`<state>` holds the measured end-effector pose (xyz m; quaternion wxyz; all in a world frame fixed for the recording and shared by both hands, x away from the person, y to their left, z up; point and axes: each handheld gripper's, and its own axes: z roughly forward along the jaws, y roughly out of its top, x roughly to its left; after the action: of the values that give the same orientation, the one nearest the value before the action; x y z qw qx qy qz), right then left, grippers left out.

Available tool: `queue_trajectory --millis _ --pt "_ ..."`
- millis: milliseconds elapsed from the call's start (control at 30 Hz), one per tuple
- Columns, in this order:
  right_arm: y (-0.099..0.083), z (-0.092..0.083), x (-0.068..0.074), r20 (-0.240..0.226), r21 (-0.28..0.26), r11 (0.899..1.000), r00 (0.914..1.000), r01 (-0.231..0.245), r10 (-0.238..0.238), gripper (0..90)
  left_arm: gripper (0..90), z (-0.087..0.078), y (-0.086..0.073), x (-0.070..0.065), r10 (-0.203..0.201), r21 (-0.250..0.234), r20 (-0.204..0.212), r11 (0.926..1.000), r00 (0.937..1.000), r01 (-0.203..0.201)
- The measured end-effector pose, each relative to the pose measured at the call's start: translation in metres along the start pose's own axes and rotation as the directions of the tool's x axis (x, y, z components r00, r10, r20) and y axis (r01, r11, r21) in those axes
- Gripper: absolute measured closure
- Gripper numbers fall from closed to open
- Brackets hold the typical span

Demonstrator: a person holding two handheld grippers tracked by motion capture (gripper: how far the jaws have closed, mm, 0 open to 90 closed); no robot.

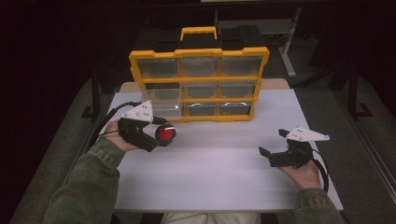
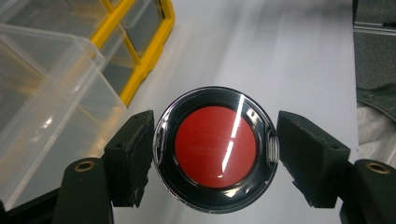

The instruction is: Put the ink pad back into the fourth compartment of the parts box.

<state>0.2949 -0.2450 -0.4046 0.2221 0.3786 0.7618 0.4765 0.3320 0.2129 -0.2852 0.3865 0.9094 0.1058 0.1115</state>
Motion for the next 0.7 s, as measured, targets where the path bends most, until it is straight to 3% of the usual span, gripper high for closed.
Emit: queue_trajectory --millis 433,700 --pt "0.000 0.000 0.000 -0.001 -0.002 1.000 1.0000 -0.005 0.005 0.0 30.4 -0.020 0.026 0.009 0.035 -0.011 -0.047 0.9993 0.9983 -0.035" --pt "0.000 -0.001 0.000 0.000 -0.003 1.000 1.0000 -0.003 0.003 0.0 30.4 -0.028 0.037 0.027 0.020 -0.004 -0.084 0.9998 0.9963 -0.021"
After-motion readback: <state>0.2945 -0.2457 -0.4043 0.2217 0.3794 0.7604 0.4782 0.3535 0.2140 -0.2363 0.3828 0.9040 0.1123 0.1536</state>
